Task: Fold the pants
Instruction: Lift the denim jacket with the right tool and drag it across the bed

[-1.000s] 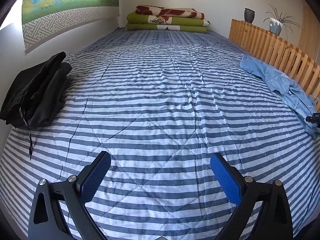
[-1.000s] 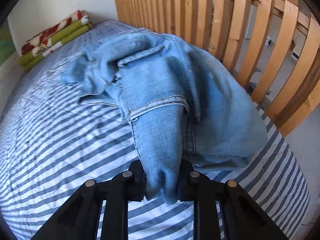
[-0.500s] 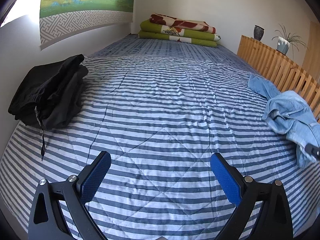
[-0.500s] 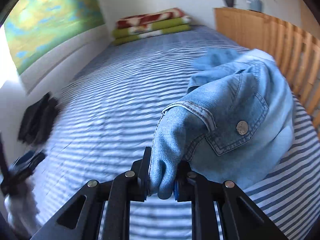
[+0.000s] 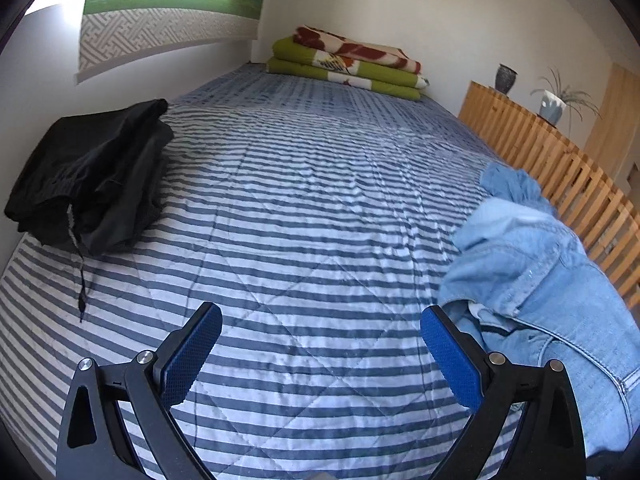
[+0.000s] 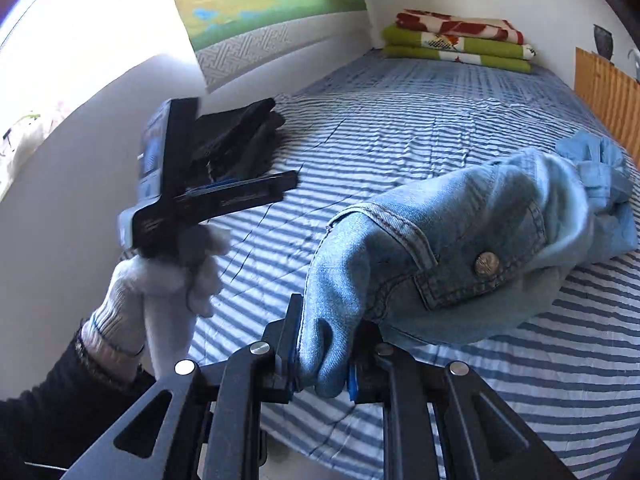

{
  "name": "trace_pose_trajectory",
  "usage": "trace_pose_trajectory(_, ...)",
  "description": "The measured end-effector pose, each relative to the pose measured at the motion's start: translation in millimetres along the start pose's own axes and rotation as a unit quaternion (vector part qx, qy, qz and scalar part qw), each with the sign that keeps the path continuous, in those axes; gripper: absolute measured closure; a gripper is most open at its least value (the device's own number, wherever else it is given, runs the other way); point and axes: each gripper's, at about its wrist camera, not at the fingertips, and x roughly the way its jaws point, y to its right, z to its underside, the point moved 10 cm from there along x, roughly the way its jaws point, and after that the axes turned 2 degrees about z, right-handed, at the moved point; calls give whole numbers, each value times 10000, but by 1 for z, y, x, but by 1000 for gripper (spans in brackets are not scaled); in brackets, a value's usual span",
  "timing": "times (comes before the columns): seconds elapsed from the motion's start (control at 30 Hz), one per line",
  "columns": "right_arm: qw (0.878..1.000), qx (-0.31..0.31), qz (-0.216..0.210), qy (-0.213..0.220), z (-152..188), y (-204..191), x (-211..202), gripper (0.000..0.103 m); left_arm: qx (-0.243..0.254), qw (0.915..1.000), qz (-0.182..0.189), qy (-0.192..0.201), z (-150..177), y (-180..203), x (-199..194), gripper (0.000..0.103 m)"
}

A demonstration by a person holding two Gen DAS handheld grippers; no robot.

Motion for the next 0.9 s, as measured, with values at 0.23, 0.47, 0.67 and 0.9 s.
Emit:
trace_pose_trajectory(0.23, 9962, 657, 422, -393, 51, 71, 5, 87, 1153, 9925, 65, -394, 33, 68, 48, 2)
trace_pose_trajectory(0.47, 9939, 768, 709, -345, 70, 102, -7, 87, 1775, 9821, -186, -600, 39, 116, 95, 2)
trace_pose_trajectory(0.67, 9945, 792, 545, -421, 81, 104, -3, 85, 1370, 9854, -193, -990, 34, 111, 133, 11)
trace_pose_trajectory(0.9, 9935, 900, 548, -426, 89, 113, -3, 83, 695, 9897, 74, -1246, 22, 120, 146, 97)
